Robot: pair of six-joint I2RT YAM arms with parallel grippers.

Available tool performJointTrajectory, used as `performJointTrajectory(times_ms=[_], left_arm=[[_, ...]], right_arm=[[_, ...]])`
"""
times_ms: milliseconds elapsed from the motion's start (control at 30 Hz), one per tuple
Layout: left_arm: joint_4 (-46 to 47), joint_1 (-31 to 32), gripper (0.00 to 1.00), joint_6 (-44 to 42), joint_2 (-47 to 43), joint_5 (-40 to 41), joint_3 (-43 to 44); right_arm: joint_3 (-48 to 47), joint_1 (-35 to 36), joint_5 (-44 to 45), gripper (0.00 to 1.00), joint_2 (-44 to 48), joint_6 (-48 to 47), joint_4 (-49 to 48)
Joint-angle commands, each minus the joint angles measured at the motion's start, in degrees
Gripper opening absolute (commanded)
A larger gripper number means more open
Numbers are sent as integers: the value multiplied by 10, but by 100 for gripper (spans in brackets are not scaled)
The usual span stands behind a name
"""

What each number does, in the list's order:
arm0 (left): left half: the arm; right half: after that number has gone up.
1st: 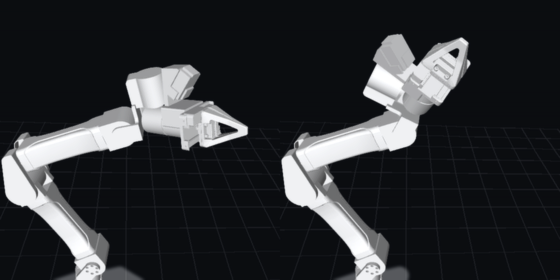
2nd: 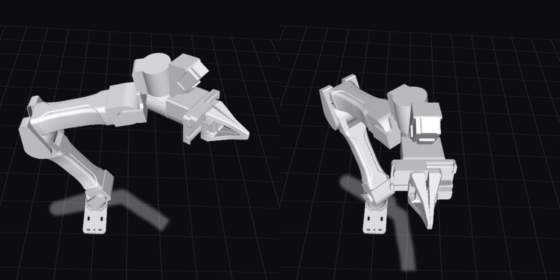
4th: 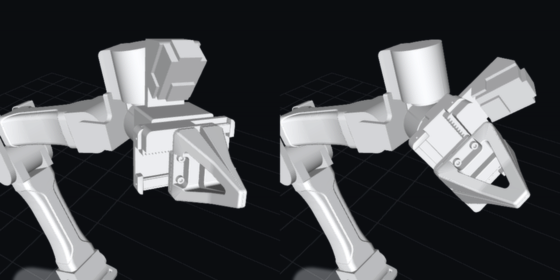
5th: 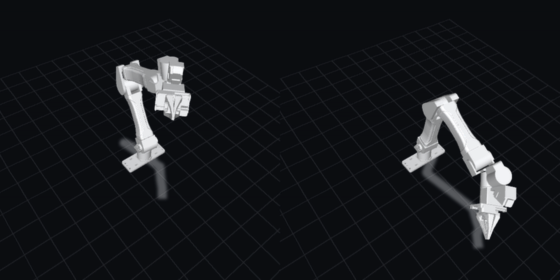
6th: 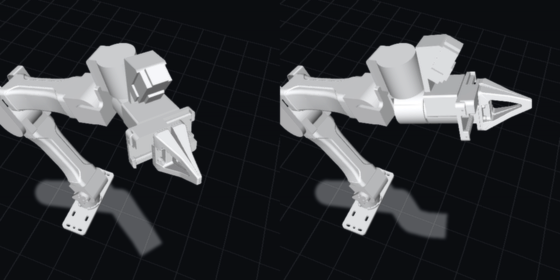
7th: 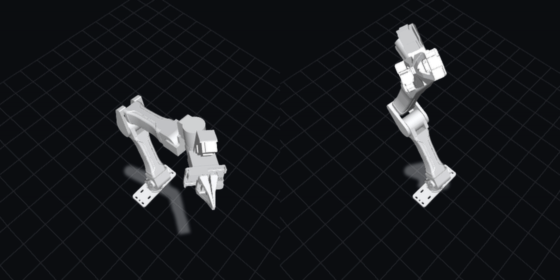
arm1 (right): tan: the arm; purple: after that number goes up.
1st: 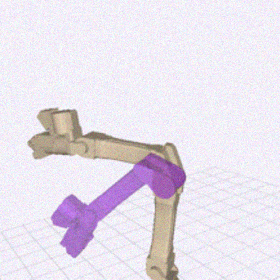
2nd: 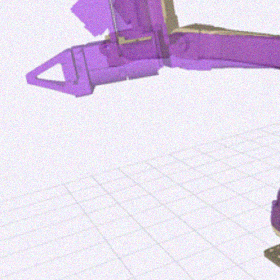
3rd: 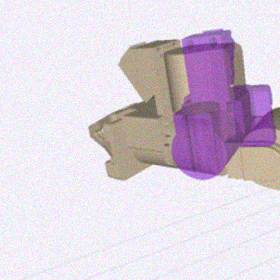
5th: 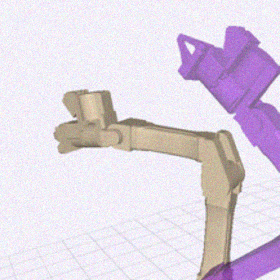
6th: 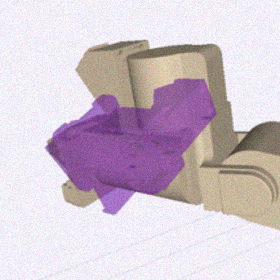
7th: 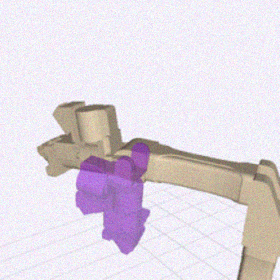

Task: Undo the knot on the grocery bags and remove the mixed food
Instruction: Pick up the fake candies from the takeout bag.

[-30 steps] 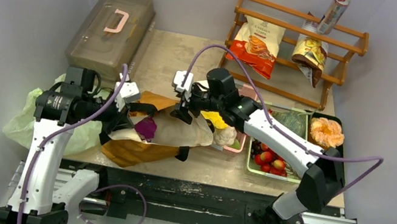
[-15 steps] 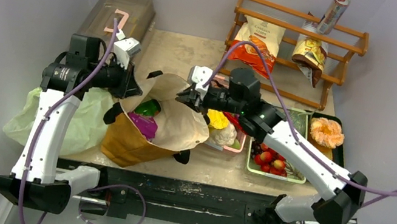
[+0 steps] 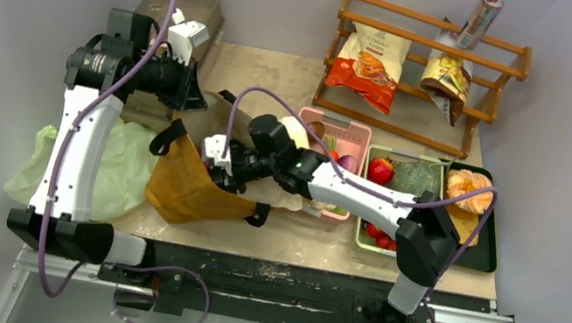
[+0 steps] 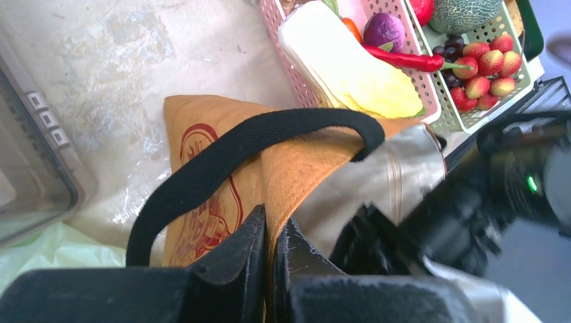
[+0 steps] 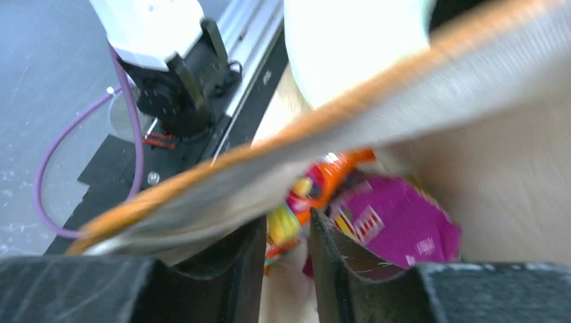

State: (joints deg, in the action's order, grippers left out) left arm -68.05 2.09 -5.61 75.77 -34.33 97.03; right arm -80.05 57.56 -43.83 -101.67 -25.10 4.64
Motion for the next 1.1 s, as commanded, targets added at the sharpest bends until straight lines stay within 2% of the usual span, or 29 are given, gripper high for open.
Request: performJointTrajectory(times_ms=[0,67,133,200,233,333,467,500,567,633,667,900,1067], left_arm=[[26,5,0,-25,11,-80,81],[0,6,0,-53,18,-95,83],[-9,6,0,-74,20,-108,72],[-9,5,0,-98,13,-125,43],[-16,5,0,-119,7,-136,28],[-37,-6,0,-164,-32,-167,-27],[-7,-66,0,-156,-82,-205,-103],[-11,-68,0,-158,-84,-206,-107],[-19,-69,0,-171,-85,-210,-105],[2,-69,0,-142,-87,-200,-105],[6,-69,0,-137,-88,-201,-105],[14,-66,0,-116,-93,-204,-121],[34,-65,0,-105,-97,-201,-128]], right_arm=[[-28,53,4,33,13,8,-151],[-24,81,32,39,4,-16,-190],[-38,97,50,51,-22,-39,-210],[-60,107,86,64,-45,-84,-192],[-65,112,113,66,-55,-113,-179],[-51,115,204,65,-59,-152,-155],[30,117,351,56,6,-123,-178],[52,118,401,57,23,-101,-189],[83,119,447,65,49,-63,-192],[112,118,468,75,55,-50,-205],[115,118,467,77,53,-49,-206],[108,119,489,82,4,-40,-218],[95,124,496,94,-30,-35,-246]])
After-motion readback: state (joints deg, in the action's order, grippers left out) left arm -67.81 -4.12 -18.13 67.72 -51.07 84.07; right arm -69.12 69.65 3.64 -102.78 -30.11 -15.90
